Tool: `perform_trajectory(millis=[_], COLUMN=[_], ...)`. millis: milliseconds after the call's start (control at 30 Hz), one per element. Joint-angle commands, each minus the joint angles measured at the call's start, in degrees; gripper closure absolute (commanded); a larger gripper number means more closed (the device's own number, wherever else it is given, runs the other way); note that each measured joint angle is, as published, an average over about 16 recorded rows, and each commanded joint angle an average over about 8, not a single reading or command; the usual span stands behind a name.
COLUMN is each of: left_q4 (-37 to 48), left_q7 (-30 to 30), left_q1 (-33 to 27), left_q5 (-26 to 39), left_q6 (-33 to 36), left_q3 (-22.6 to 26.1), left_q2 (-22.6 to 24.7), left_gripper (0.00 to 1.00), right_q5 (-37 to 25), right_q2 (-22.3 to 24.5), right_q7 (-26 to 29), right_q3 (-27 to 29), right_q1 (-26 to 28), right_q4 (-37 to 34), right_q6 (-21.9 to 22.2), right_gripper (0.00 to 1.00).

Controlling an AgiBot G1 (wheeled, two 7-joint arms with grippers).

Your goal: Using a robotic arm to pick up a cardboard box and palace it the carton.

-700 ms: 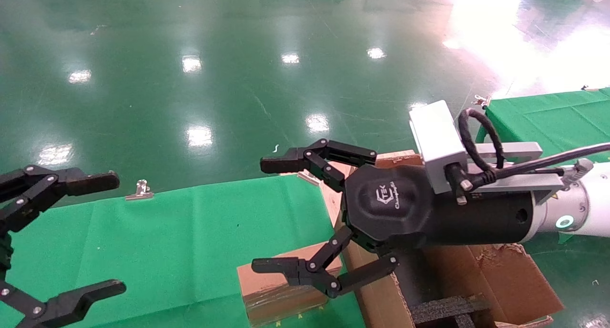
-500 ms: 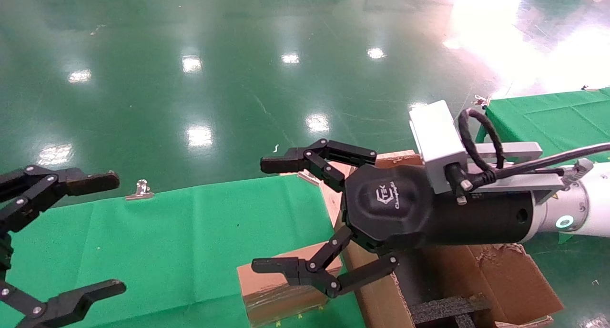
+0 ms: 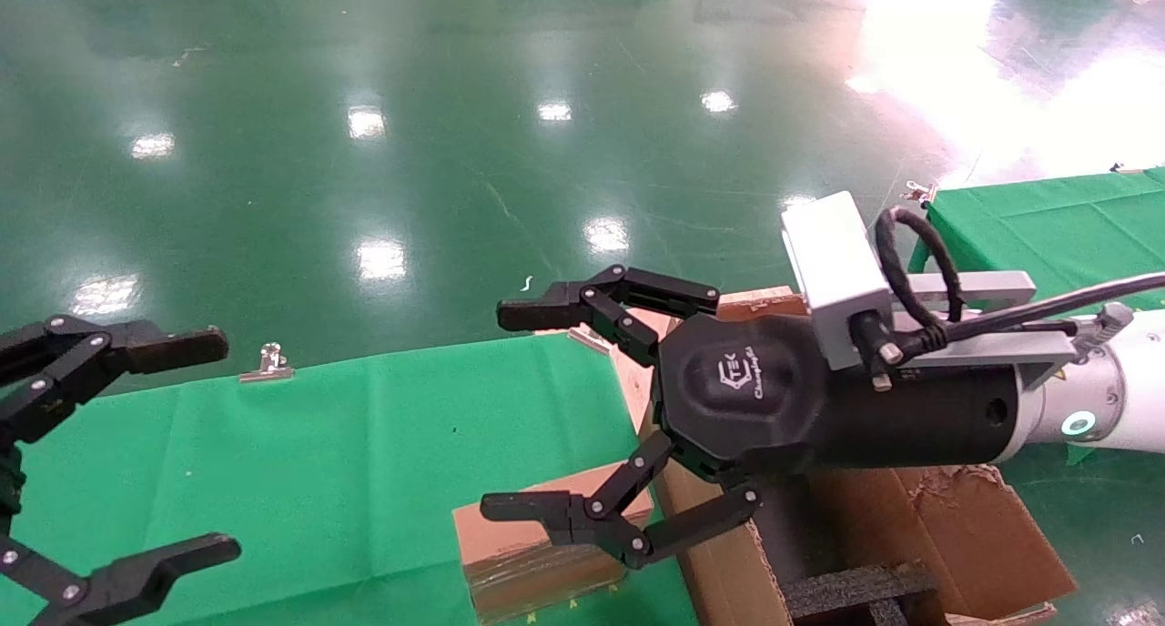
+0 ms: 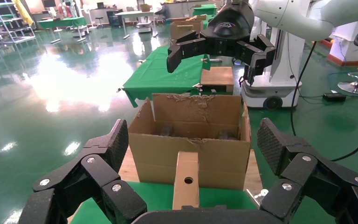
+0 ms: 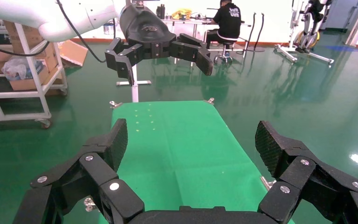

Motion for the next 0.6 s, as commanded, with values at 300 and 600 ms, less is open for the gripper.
perform_trajectory(millis=[300,600], left_q4=[0.0,0.0], left_q7=[0.0,0.0], left_q1=[0.0,0.0], left_q5=[0.0,0.0], left_q6=[0.0,0.0], left_q3=[0.0,0.0], left_q2=[0.0,0.0], left_gripper=[1.0,1.0], right_q5=[-6.8,-23.3], right_q2=[-0.3,-4.5], right_q7=[1.4,5.4], right_q3=[-3.1,-11.3], right_q1=[3.0,12.5], right_q4=[0.3,0.9], right_q6=[-0.1,-2.1], right_gripper=[0.0,0.0])
